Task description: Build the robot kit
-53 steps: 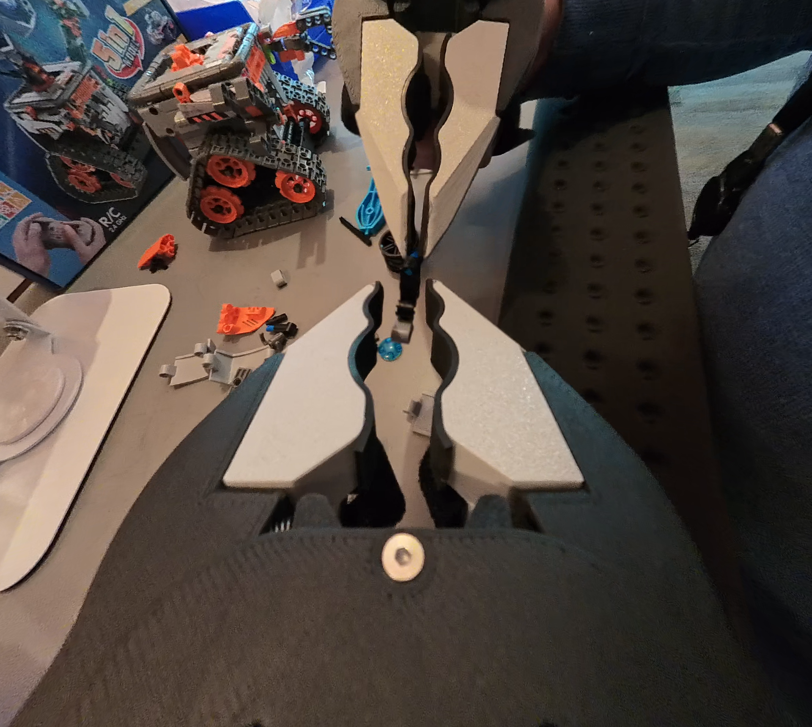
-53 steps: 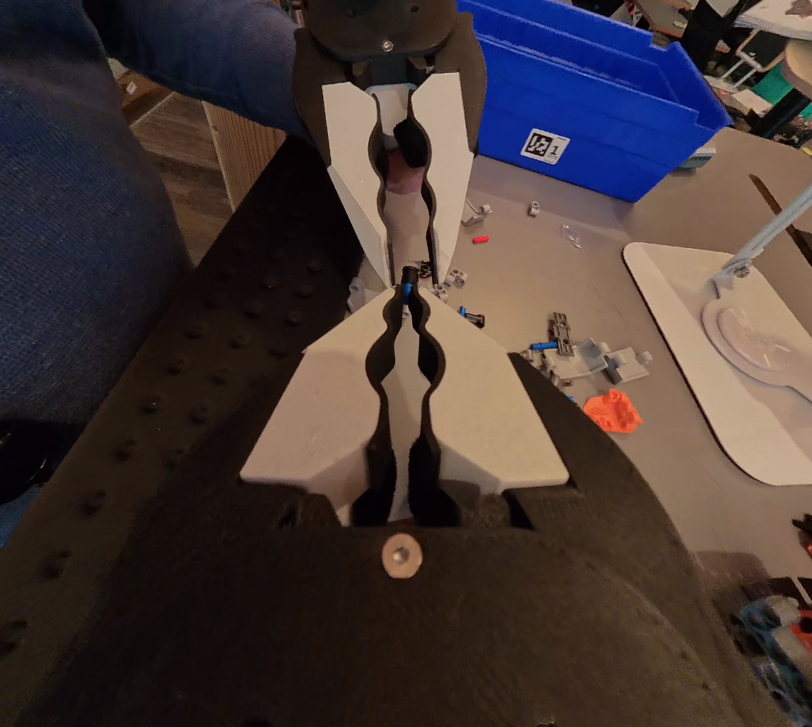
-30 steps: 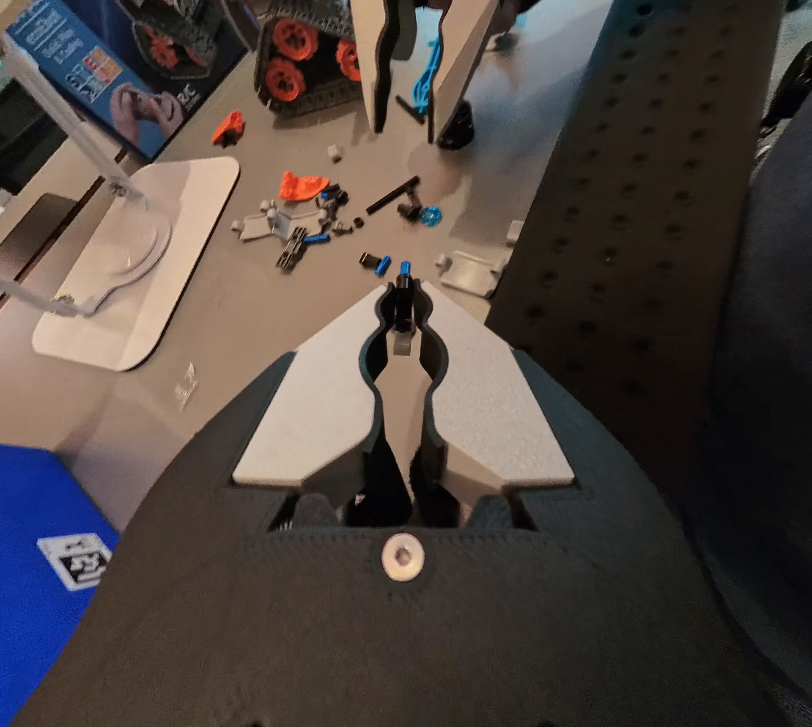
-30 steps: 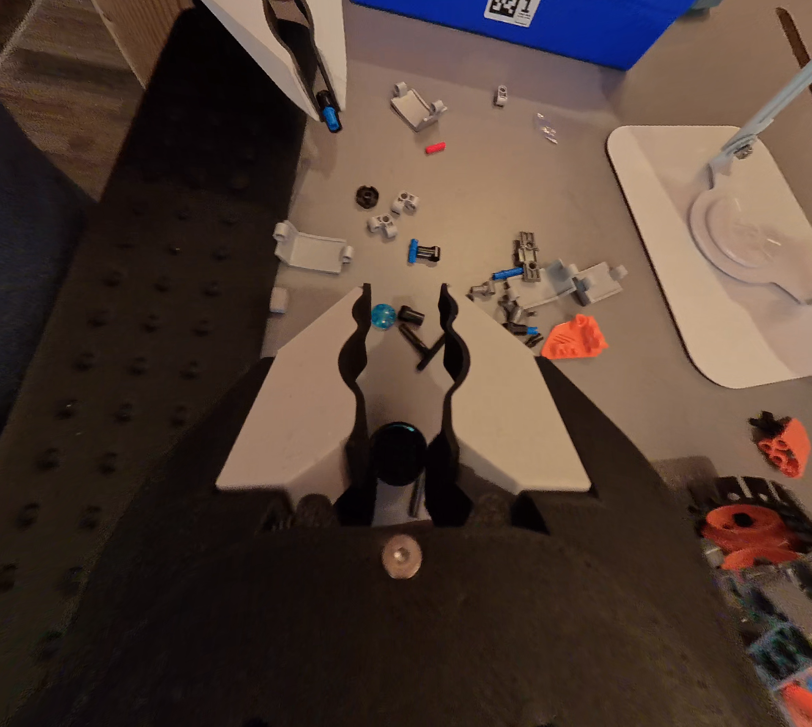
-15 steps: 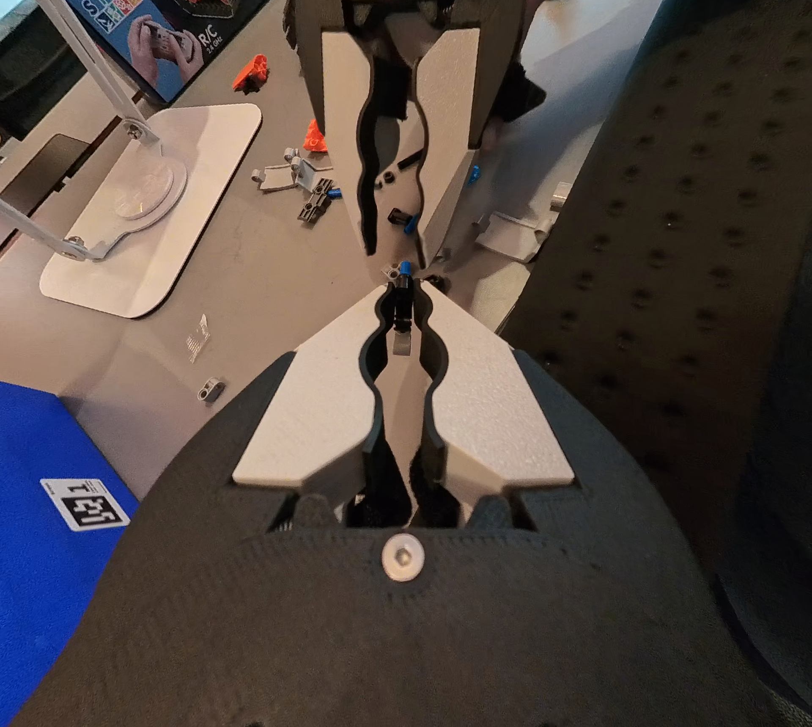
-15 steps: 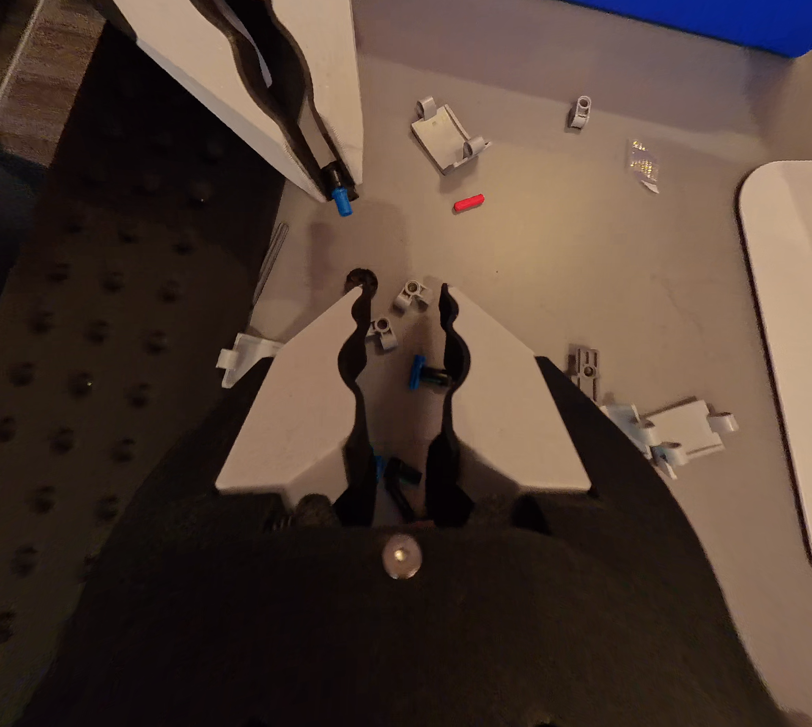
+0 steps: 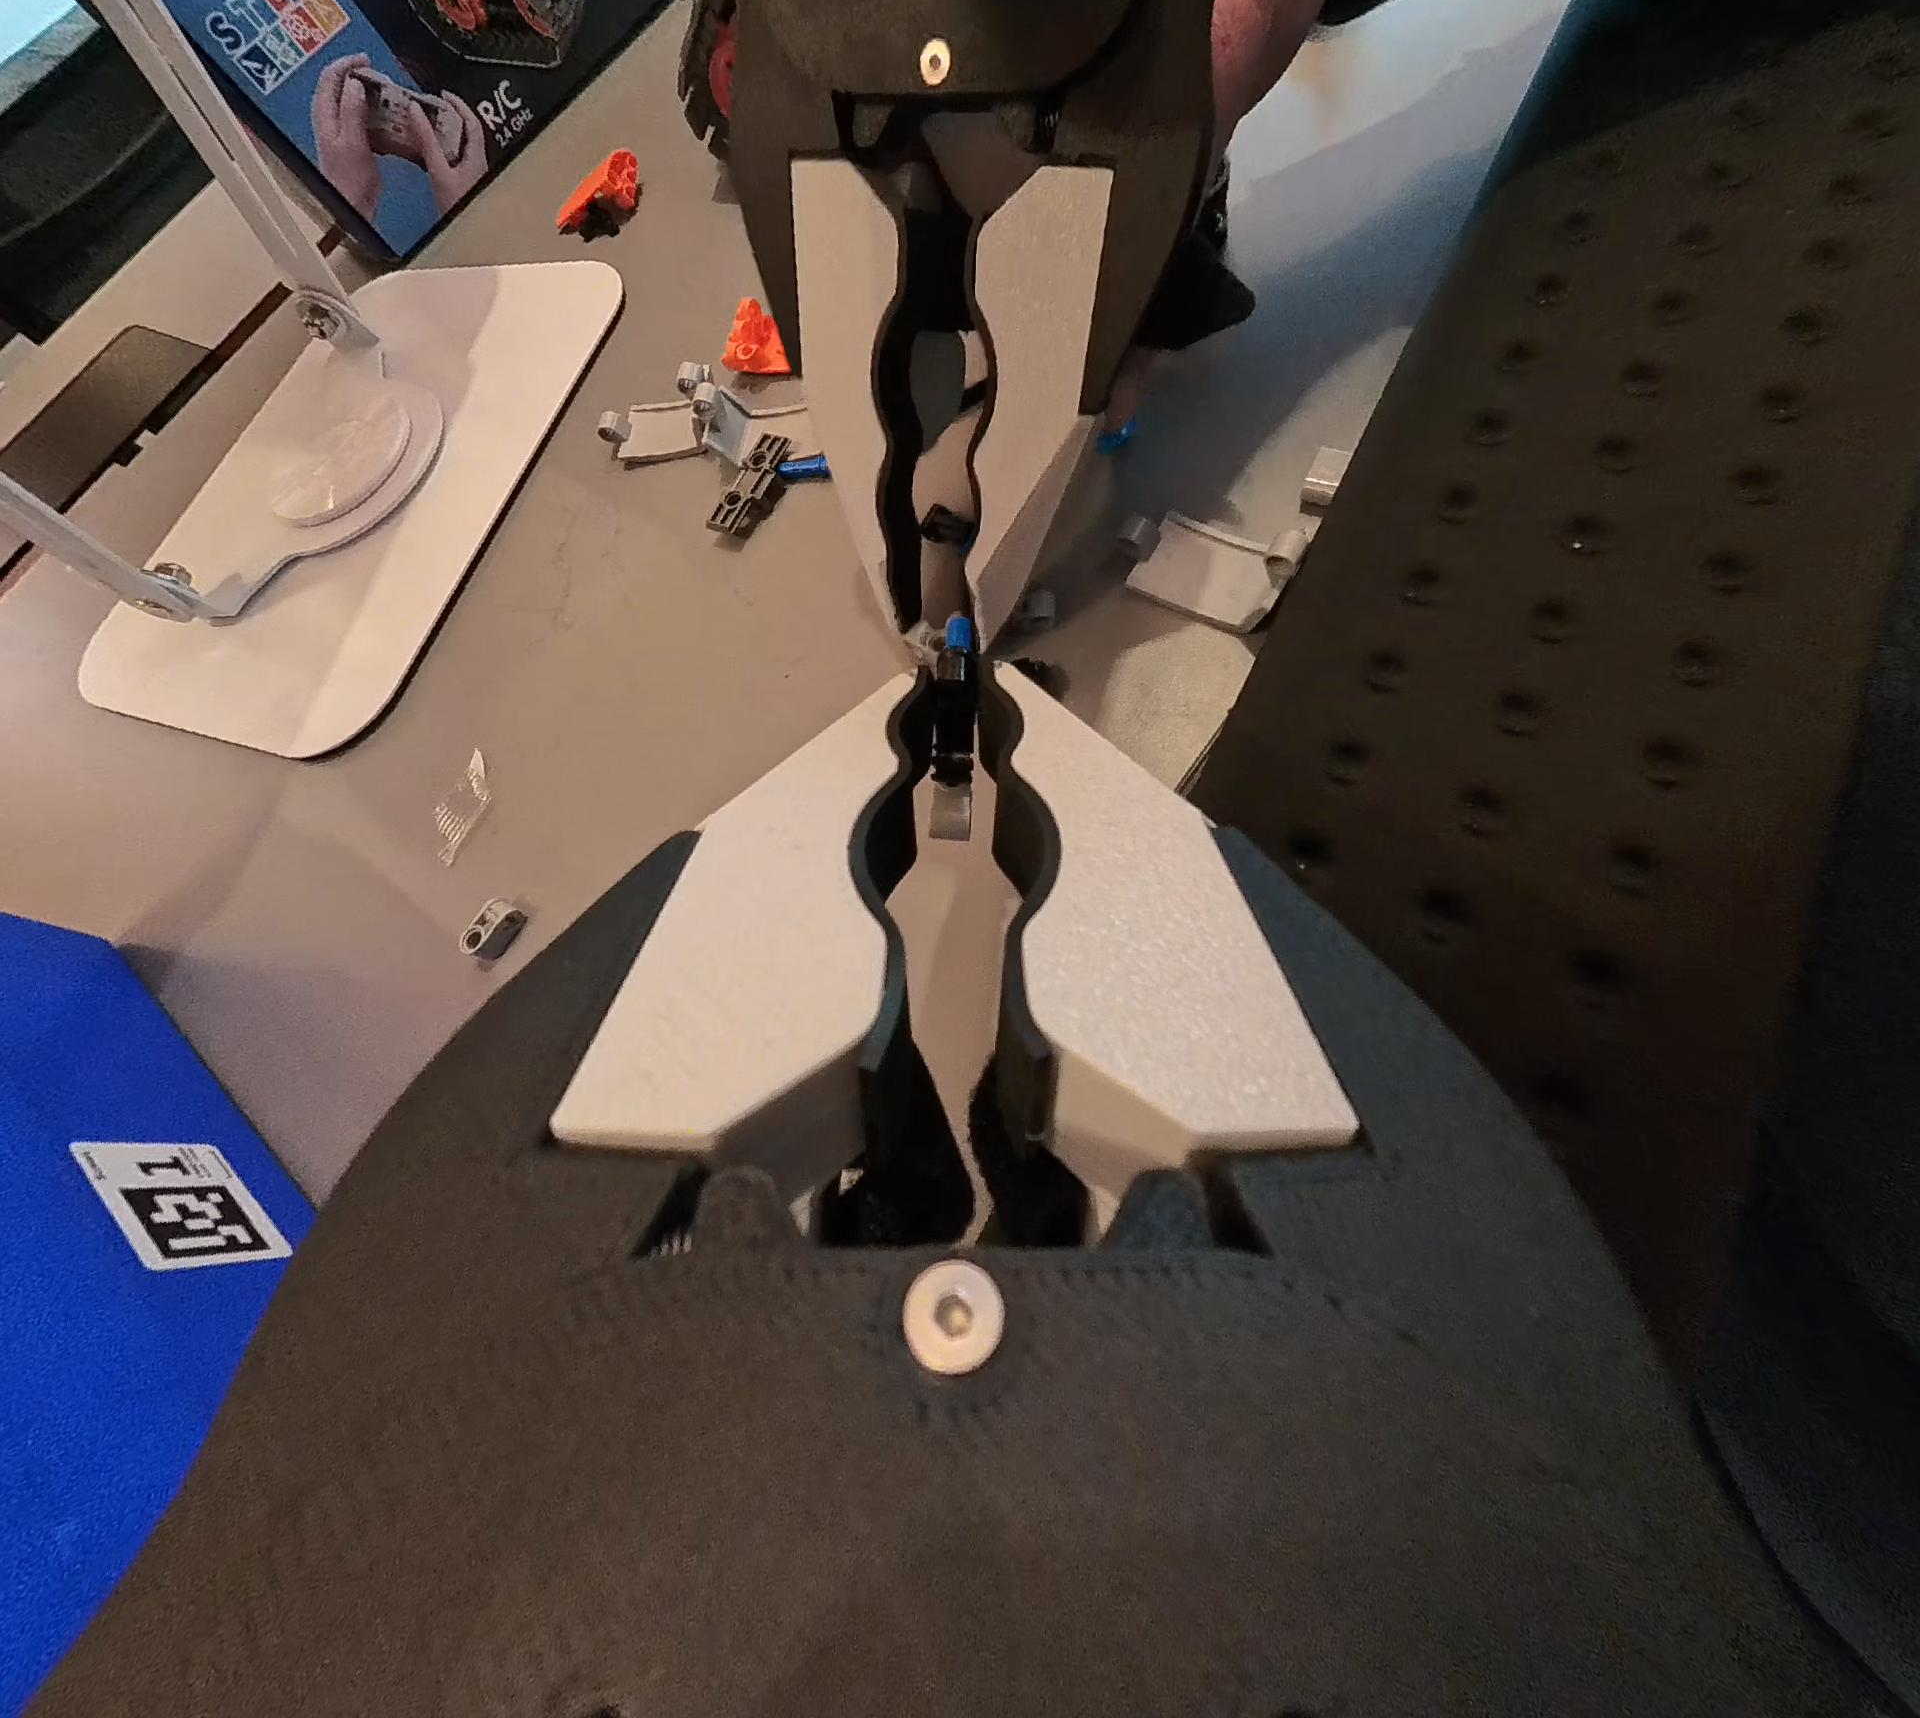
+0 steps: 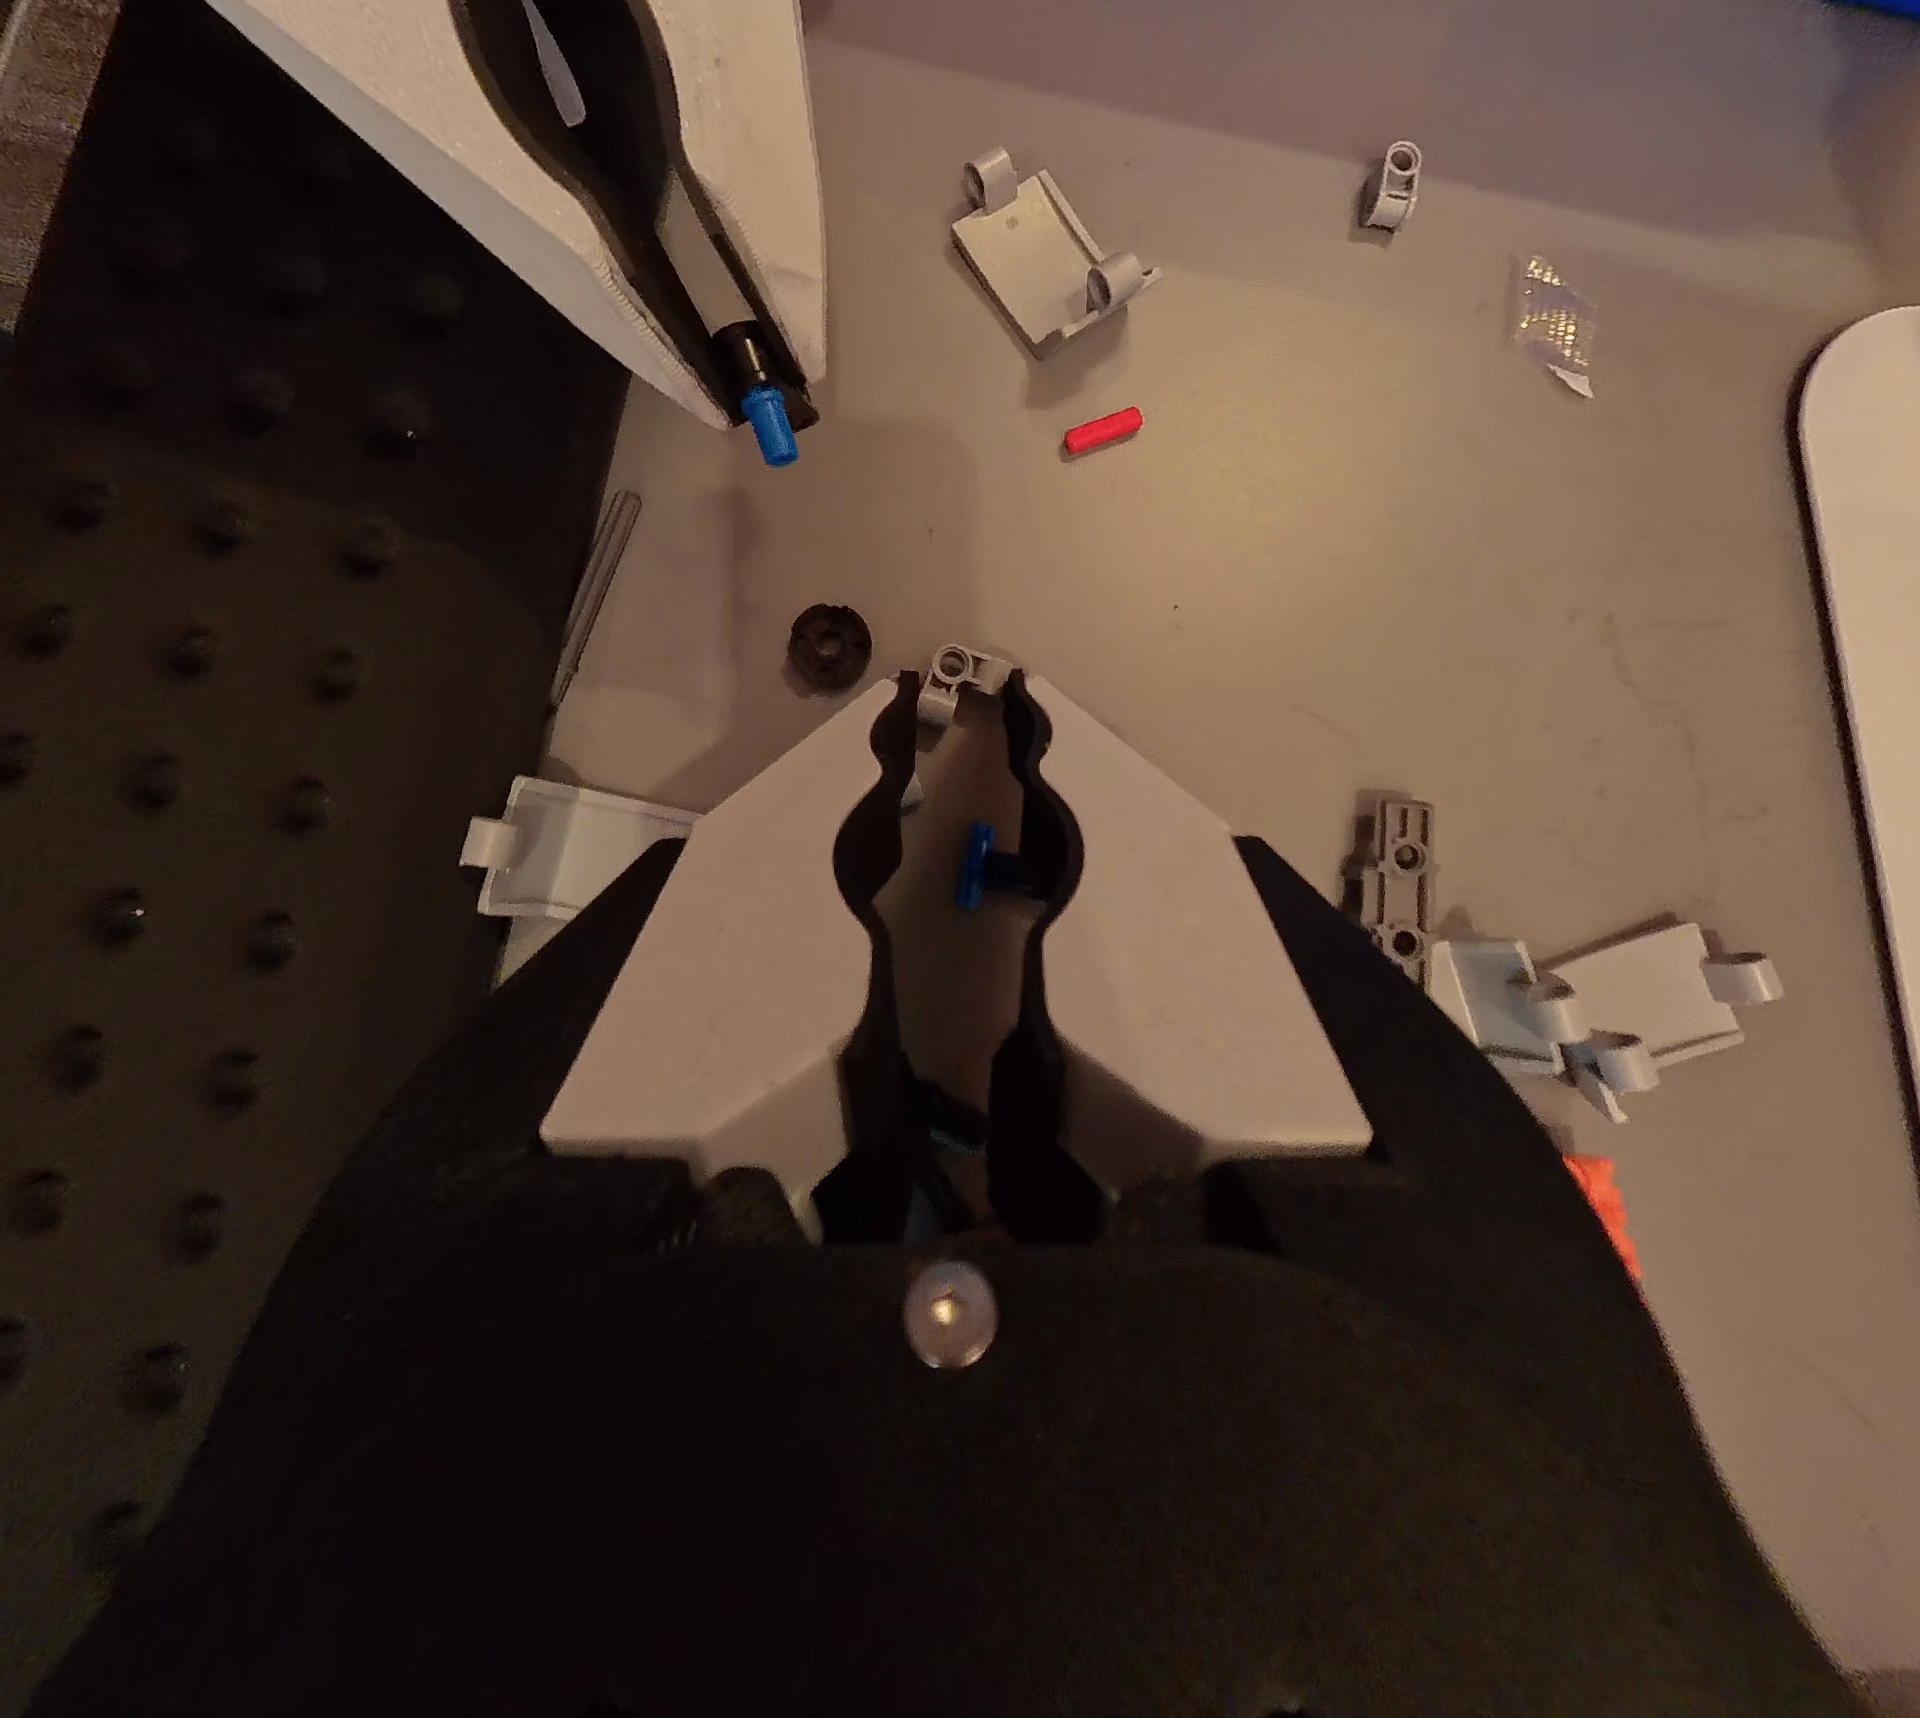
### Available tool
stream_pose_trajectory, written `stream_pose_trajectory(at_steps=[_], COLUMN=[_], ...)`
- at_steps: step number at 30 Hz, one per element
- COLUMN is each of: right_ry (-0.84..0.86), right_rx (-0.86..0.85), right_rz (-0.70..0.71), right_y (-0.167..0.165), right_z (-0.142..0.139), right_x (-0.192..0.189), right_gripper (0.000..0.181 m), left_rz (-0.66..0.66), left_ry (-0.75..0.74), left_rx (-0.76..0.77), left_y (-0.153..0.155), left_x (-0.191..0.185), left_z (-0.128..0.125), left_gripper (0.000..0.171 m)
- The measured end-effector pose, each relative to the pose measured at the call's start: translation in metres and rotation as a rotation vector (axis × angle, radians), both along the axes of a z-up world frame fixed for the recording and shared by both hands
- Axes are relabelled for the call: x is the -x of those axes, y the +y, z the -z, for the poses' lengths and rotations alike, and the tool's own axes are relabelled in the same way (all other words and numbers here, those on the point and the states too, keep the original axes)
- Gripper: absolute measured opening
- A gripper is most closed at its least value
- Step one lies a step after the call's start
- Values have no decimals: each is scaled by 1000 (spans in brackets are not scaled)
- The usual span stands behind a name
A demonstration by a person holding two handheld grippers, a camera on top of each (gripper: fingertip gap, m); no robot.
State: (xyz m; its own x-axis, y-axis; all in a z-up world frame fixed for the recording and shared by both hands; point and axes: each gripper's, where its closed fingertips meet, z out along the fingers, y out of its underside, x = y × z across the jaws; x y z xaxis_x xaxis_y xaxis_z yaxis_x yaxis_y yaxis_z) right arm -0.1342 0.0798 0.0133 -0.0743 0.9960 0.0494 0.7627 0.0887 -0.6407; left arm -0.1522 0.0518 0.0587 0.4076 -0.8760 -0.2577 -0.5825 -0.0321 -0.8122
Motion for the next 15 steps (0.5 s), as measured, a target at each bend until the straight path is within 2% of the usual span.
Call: stream_pose_trajectory(at_steps=[5, 9, 15], right_ry=[55, 74, 66], right_rx=[-1, 8, 31], right_rz=[20, 52, 132], right_y=[-1, -8, -18], right_z=[-19, -32, -31], right_x=[-14, -44, -95], right_gripper=[14, 15, 15], left_rz=[3, 24, 100], left_ry=[-8, -1, 22], left_rx=[-3, 0, -8], left_y=[-1, 0, -1], left_x=[-3, -12, -40], left_z=[-4, -6, -12], left_gripper=[5, 5, 5])
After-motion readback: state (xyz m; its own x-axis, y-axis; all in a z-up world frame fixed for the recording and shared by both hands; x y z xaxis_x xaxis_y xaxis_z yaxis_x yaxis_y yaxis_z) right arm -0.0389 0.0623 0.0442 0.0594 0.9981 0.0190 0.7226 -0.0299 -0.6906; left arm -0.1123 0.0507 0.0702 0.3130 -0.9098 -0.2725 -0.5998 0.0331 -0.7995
